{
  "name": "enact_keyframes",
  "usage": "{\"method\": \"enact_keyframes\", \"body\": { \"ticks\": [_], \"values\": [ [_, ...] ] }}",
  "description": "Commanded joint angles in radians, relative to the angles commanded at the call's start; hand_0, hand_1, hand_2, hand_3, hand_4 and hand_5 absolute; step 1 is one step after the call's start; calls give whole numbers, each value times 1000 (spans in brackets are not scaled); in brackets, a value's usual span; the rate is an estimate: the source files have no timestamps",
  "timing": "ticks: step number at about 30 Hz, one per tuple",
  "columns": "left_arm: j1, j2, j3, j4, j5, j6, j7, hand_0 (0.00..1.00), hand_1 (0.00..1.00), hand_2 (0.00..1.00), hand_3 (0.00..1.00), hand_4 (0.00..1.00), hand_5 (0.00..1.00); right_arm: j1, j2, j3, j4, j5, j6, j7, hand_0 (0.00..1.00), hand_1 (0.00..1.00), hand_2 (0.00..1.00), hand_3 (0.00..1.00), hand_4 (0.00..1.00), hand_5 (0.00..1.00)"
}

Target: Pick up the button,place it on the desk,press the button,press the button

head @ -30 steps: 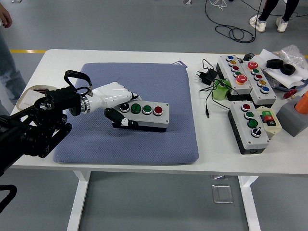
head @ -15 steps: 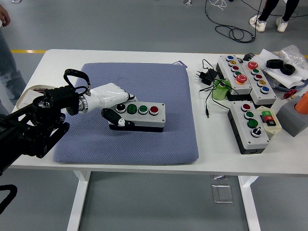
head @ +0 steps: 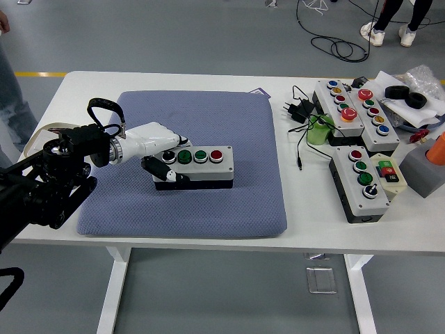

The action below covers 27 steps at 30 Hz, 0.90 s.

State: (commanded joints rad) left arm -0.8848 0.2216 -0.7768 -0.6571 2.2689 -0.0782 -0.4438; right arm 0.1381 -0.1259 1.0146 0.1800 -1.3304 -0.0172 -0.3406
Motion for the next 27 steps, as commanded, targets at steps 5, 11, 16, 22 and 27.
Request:
{"method": "enact_keyframes", "body": {
  "ticks": [5,11,16,22,27],
  "values": [
    [0,5,-7,-4,0,-24,-1,808,770,829,896,691,200,1,0,1,0,-2,0,0,650,638,671,583,381,240],
    [5,12,-8,-16,0,-39,-12,911,859,923,916,925,447,1,0,2,0,-3,0,0,650,639,671,582,382,241],
    [11,22,-5,-40,-58,-64,-8,911,859,923,916,925,447,0,-1,1,0,-2,0,0,650,639,671,582,382,241],
    [16,25,-15,-45,-122,-111,5,954,921,965,964,954,479,-3,-1,3,0,-3,1,0,650,638,671,582,382,241],
    [20,26,-24,-43,-147,-144,14,989,960,998,998,981,494,-4,-2,0,0,0,1,-1,650,638,671,582,382,243]
  ]
}}
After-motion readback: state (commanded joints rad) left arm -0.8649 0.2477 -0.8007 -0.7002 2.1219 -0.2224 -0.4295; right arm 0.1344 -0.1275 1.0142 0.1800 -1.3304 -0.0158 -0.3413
